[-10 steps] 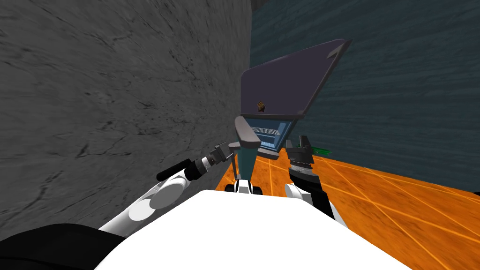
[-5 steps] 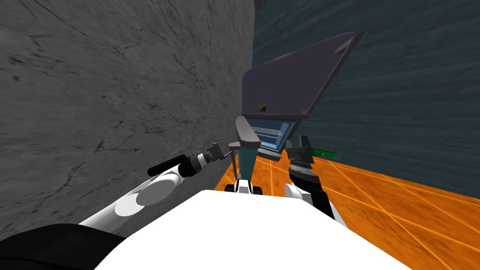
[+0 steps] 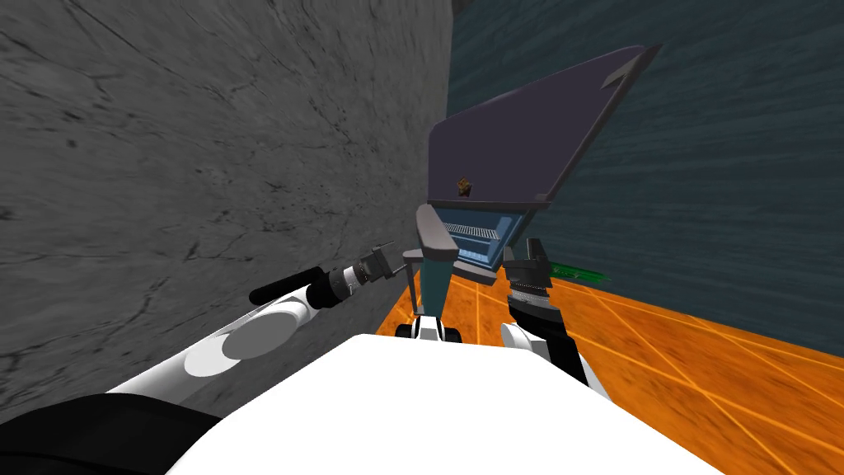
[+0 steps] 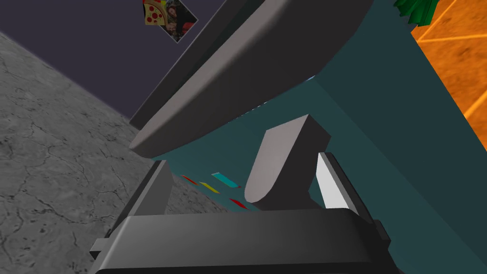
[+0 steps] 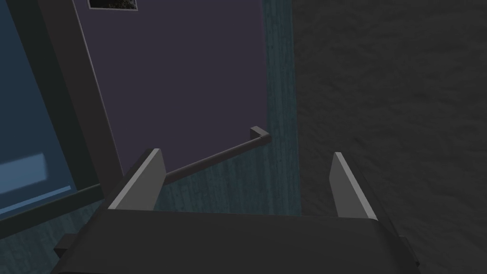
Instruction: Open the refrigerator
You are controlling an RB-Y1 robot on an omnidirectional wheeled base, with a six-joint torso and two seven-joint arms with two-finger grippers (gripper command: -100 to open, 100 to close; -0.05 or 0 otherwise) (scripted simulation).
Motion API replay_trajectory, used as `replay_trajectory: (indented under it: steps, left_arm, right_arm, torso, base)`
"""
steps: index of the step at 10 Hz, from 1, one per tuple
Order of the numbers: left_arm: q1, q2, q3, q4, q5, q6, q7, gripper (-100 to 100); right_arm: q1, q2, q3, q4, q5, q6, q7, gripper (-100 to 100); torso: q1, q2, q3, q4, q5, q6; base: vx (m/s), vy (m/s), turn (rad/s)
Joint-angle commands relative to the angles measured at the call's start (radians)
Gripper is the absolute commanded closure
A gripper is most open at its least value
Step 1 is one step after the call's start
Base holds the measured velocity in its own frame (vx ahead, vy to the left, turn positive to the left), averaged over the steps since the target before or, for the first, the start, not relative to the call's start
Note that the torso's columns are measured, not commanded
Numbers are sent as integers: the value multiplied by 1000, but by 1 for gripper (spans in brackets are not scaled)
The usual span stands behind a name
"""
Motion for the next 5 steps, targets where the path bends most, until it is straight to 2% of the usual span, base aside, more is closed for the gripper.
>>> replay_trajectory:
  steps: [1, 5]
  left_arm:
    - [0, 0, 0, 0, 0, 0, 0, 0]
    - [0, 0, 0, 0, 0, 0, 0, 0]
  right_arm:
    - [0, 0, 0, 0, 0, 0, 0, 0]
    - [0, 0, 0, 0, 0, 0, 0, 0]
  torso:
    - [0, 4, -1, 0, 0, 0]
    - [-2, 8, -1, 0, 0, 0]
  base:
    - [-5, -2, -1]
    - [0, 0, 0]
